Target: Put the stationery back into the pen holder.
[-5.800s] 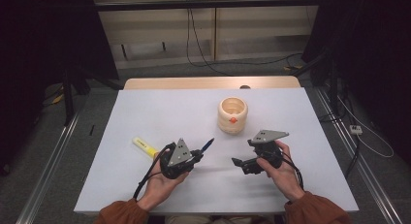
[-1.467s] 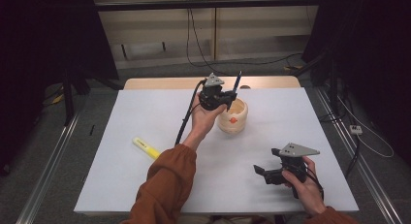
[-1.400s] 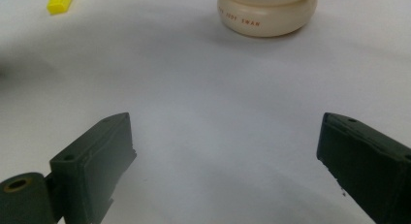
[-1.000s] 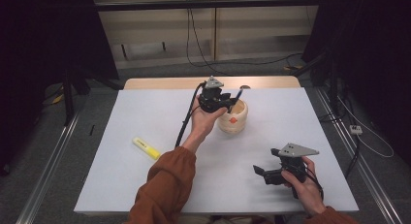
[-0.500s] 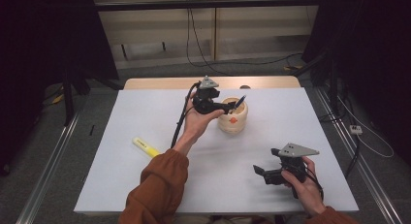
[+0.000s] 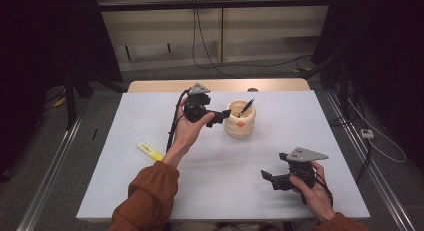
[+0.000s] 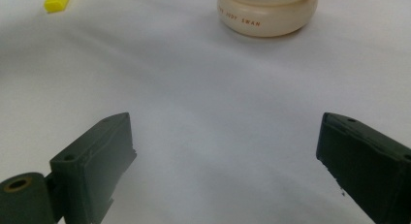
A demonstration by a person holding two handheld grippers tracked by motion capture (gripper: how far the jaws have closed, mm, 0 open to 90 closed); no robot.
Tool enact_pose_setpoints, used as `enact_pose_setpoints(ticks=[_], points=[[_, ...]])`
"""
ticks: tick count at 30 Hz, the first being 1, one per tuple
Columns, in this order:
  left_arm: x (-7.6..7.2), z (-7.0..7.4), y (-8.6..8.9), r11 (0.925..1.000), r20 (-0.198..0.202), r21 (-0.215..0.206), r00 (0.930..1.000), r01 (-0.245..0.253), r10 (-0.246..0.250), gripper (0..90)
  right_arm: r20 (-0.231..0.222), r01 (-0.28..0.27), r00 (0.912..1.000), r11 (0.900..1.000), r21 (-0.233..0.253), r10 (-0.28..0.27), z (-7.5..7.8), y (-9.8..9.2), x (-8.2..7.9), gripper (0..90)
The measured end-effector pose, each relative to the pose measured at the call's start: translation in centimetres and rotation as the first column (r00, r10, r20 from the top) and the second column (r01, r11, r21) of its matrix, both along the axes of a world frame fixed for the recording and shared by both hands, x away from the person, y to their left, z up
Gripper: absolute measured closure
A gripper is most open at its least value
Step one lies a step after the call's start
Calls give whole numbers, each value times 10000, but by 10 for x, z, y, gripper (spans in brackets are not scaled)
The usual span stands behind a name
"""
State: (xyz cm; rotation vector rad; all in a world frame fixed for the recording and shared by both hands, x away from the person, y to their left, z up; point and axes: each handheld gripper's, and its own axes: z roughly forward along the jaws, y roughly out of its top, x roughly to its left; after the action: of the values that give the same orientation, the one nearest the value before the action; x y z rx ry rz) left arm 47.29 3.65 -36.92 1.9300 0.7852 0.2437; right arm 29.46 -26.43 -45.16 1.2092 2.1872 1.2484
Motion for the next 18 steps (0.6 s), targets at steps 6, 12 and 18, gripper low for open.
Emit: enact_pose_setpoints(ticks=[6, 12, 18], points=[[-10, 0, 12, 9999, 56, -2, 9999, -107, 107, 50, 2, -38, 10000, 10000, -16, 38, 0, 1, 0, 62], [-22, -3, 30, 9995, -64, 322, 10000, 7, -5, 50, -32, -33, 10000, 10000, 6, 33, -1, 0, 0, 63], [-36, 3, 54, 9985, -118, 538, 9999, -28, 35, 70, -41, -58, 10000, 10000, -22, 58, -1, 2, 1, 64]])
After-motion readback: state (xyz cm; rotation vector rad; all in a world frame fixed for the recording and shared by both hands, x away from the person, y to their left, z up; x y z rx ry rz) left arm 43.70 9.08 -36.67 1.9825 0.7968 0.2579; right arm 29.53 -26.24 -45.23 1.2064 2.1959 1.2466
